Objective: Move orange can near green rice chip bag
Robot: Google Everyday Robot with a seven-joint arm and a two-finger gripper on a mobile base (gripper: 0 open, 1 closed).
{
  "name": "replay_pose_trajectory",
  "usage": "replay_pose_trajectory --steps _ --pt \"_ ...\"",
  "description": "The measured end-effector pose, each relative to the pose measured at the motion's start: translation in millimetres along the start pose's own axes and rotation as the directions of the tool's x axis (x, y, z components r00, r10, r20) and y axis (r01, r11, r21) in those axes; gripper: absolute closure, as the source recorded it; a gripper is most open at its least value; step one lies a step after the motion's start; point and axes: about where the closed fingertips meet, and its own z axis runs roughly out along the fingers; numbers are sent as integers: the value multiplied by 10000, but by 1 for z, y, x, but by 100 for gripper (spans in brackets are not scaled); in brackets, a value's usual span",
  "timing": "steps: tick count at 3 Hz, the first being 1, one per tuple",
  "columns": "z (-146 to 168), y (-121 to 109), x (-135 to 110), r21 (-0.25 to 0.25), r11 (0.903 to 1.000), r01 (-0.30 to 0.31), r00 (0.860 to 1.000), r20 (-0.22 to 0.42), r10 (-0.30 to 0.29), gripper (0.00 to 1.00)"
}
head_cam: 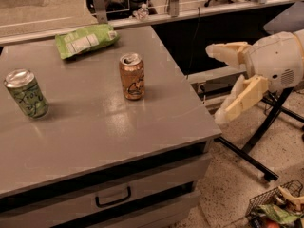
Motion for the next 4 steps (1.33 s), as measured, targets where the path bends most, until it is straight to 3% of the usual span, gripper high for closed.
replay_pose_trajectory --steps 1,2,3,4 --pt "0 0 0 0 10000 0 10000 0 0 0" --pt "21 -15 1 191 9998 22 9982 591 -33 0" --pt "58 -46 -2 593 9982 71 9864 1635 -167 0" --pt "98 -73 0 815 9967 52 9760 2167 -228 0"
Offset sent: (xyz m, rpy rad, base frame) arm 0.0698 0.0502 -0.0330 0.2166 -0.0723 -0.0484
